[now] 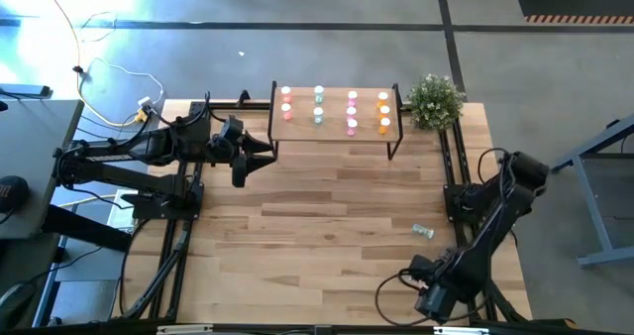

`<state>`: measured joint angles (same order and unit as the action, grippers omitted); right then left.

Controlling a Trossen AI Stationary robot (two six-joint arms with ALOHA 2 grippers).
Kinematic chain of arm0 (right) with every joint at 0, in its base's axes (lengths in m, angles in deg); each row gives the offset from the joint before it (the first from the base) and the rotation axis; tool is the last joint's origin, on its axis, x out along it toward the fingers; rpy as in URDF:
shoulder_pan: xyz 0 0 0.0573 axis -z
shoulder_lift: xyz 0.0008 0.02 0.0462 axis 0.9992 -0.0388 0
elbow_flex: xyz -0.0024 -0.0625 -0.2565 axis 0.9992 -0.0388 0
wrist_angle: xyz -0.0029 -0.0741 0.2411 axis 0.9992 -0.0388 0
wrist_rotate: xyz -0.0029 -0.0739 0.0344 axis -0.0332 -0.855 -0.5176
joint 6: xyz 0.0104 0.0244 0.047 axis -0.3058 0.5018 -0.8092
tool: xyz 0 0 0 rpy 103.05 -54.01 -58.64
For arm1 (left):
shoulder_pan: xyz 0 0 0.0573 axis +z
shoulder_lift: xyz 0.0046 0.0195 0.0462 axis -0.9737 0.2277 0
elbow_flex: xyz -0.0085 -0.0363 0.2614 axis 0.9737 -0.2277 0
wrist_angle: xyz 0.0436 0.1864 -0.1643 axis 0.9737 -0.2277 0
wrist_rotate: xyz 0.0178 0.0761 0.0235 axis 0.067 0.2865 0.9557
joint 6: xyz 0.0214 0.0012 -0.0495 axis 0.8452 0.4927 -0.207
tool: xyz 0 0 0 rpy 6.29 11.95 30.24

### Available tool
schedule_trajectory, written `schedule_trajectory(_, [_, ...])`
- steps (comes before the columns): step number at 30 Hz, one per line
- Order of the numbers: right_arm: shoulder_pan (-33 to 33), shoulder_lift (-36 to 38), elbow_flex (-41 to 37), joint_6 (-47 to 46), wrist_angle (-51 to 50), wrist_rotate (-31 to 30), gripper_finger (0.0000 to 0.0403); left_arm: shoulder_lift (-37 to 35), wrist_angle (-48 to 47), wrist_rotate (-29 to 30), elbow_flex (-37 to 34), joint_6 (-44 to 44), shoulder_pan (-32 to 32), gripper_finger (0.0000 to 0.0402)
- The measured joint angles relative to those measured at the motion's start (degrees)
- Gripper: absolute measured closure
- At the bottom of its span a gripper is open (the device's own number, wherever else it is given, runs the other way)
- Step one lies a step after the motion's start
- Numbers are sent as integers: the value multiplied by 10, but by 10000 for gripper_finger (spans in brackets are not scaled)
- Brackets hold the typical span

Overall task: Pick and place medicine bottles onto shelf by color
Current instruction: Put the pink pill bottle on the shelf aligned with the other pink pill bottles

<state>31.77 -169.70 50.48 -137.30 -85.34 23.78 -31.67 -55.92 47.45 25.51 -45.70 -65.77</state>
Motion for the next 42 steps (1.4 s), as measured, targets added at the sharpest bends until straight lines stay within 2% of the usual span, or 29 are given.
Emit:
schedule_trajectory(19, [0,-53,0,1,3,2,203,0,0,0,0,-15,0,197])
schedule_trajectory(26, [0,-53,0,1,11,0,231,0,0,0,0,-14,0,197])
schedule_trajectory(31, [0,-53,-2,1,18,3,235,0,0,0,0,-14,0,197])
schedule_trajectory(36, [0,-53,-34,-4,52,44,241,0,0,0,0,-13,0,197])
schedule_trajectory(42, [0,-53,-37,0,57,45,270,0,0,0,0,-14,0,197])
